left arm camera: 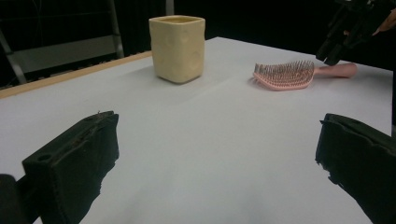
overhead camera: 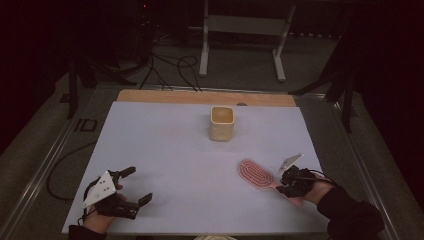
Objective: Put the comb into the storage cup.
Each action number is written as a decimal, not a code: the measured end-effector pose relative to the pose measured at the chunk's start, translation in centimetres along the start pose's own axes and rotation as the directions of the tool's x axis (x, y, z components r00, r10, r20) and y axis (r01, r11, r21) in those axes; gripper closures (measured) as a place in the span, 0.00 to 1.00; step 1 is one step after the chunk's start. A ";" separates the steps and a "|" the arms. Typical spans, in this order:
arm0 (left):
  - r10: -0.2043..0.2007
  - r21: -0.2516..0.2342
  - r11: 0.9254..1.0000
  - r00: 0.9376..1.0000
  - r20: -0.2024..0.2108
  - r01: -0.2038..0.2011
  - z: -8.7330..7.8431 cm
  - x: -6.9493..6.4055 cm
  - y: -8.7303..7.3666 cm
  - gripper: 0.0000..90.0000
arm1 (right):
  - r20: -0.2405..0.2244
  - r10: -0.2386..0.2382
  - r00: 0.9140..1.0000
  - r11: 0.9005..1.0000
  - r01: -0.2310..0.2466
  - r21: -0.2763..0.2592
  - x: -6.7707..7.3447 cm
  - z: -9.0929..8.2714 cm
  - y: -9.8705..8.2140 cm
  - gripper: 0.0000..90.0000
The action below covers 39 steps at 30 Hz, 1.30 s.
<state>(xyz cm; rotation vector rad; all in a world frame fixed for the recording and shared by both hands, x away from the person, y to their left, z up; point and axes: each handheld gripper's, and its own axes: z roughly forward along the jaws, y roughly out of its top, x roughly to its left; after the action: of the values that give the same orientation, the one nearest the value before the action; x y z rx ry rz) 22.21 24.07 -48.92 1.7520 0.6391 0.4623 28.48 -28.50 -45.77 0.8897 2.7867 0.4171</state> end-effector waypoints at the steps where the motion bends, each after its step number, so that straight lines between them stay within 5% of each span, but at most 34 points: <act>1: 0.001 0.001 1.000 1.000 0.000 -0.001 0.0 0.0 0.0 0.00 | 0.000 -0.006 1.000 1.000 0.006 -0.001 0.0 0.1 0.0 0.67; 14: -0.001 0.002 1.000 1.000 0.002 0.001 0.0 0.0 0.0 0.00 | -0.043 -0.005 0.999 0.998 0.007 0.055 0.0 1.4 0.7 0.27; 18: -0.001 0.004 1.000 1.000 0.003 0.001 0.0 0.0 0.0 0.00 | -0.051 0.019 0.999 0.999 -0.017 0.052 0.0 1.7 1.0 0.24; 22: -0.002 0.004 1.000 1.000 0.004 0.002 0.0 0.0 0.0 0.00 | -0.048 0.028 0.998 0.998 -0.025 0.066 0.0 1.8 1.2 0.27; 28: -0.003 0.003 1.000 1.000 0.002 0.003 0.0 0.0 0.0 0.00 | -0.047 0.031 0.998 0.996 -0.027 0.086 0.0 2.1 1.6 0.46; 39: -0.003 0.002 1.000 1.000 0.003 0.003 0.0 0.0 0.0 0.00 | -0.026 0.021 0.999 0.991 -0.017 0.135 -0.1 2.9 2.0 0.64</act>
<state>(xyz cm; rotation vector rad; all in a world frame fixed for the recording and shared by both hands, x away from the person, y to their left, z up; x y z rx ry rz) 22.24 24.11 -48.92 1.7528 0.6398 0.4576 30.42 -26.38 -47.85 0.9464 2.8618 0.2481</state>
